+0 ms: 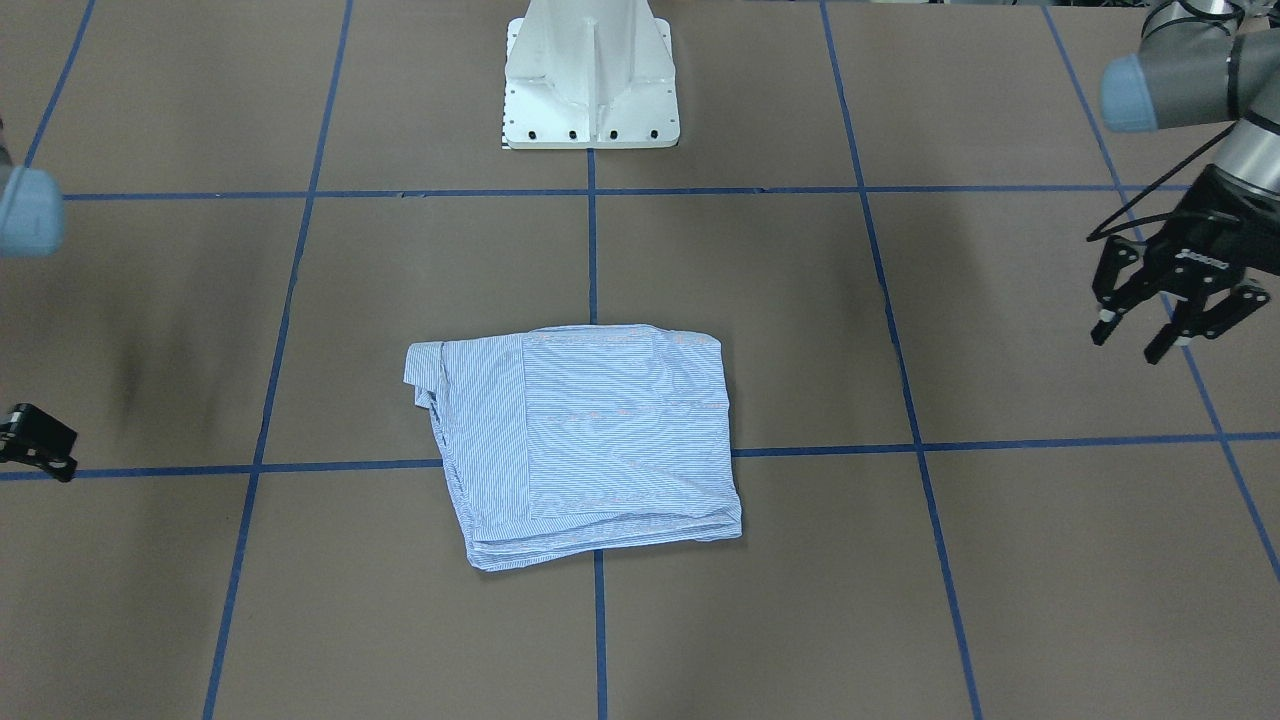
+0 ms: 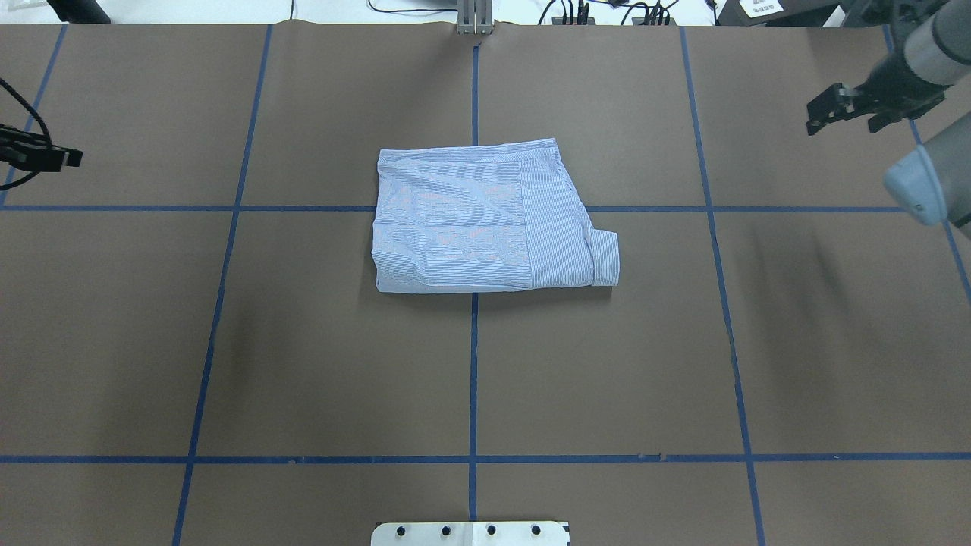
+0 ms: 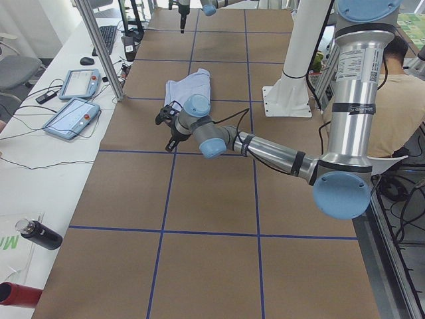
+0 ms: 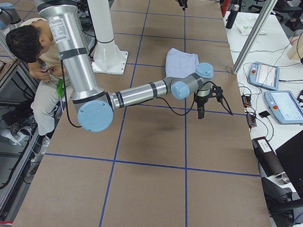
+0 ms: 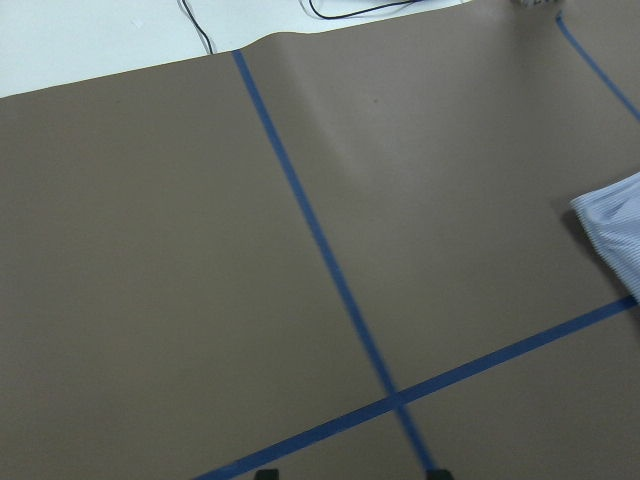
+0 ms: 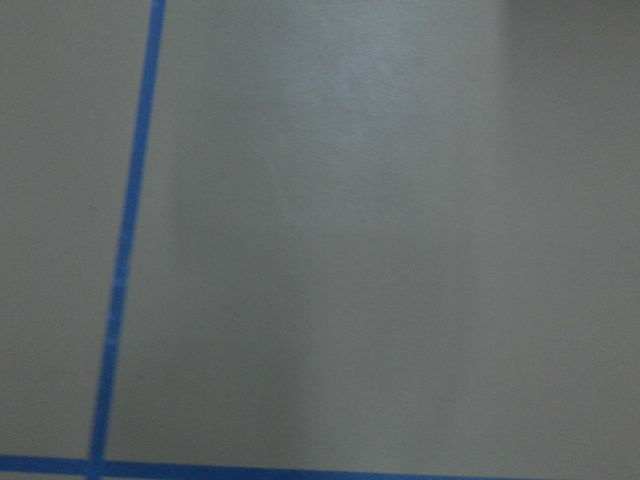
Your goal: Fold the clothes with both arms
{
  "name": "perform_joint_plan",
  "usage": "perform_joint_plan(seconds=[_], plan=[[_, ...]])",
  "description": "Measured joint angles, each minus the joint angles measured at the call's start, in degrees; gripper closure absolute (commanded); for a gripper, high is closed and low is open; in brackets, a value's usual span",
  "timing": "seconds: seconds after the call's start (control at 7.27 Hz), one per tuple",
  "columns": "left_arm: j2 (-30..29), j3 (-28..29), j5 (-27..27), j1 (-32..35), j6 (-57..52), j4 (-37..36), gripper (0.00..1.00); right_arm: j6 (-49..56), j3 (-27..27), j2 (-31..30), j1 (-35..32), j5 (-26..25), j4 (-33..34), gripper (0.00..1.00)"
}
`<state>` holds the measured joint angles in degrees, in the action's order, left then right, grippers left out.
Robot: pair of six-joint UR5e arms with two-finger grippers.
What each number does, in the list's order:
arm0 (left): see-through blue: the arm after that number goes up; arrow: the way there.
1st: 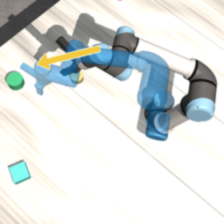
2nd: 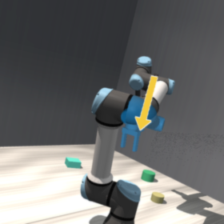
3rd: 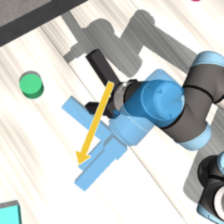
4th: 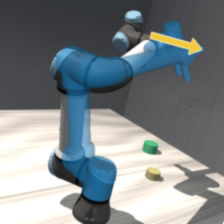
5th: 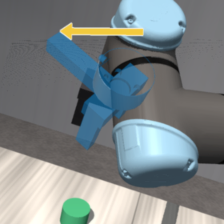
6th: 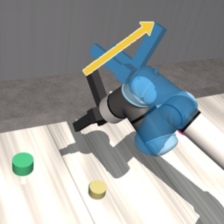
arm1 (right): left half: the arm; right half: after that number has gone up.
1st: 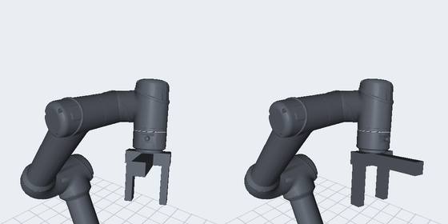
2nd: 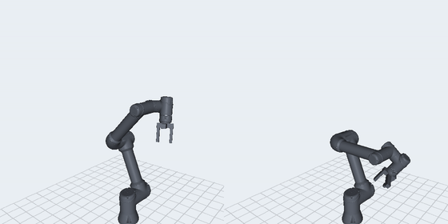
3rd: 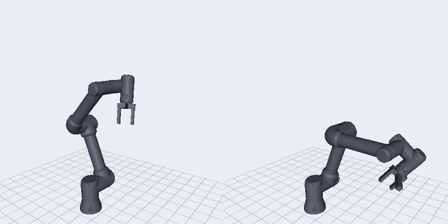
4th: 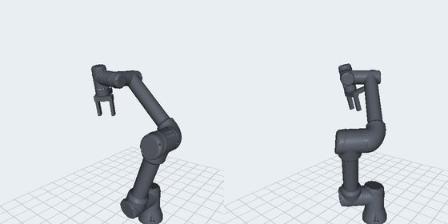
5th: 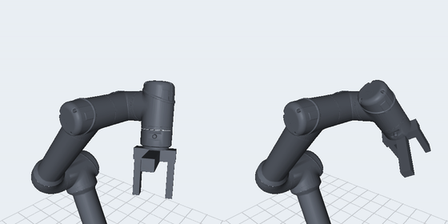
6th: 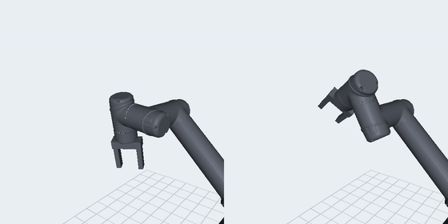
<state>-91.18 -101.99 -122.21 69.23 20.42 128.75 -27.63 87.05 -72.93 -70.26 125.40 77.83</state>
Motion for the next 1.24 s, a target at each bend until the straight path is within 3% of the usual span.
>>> perform_joint_plan(seconds=[0.41,0.55,0.69,1.24], plan=[[0.3,3.8,-2.9,12.8,-24.8,-11.9,0.30,22.6,-0.8,-5.9,-10.0,4.9,6.9,0.00],[0.2,4.1,-4.8,15.4,-29.4,-16.4,0.11,27.2,-0.8,-6.7,-11.9,5.5,9.5,0.00],[0.2,4.2,-6.0,16.6,-32.2,-19.3,0.01,29.4,-0.5,-7.4,-13.0,5.8,11.2,0.00],[0.8,3.8,-11.7,18.1,-34.3,-22.7,0.00,30.7,2.3,-11.9,-15.6,7.1,11.9,0.00]])
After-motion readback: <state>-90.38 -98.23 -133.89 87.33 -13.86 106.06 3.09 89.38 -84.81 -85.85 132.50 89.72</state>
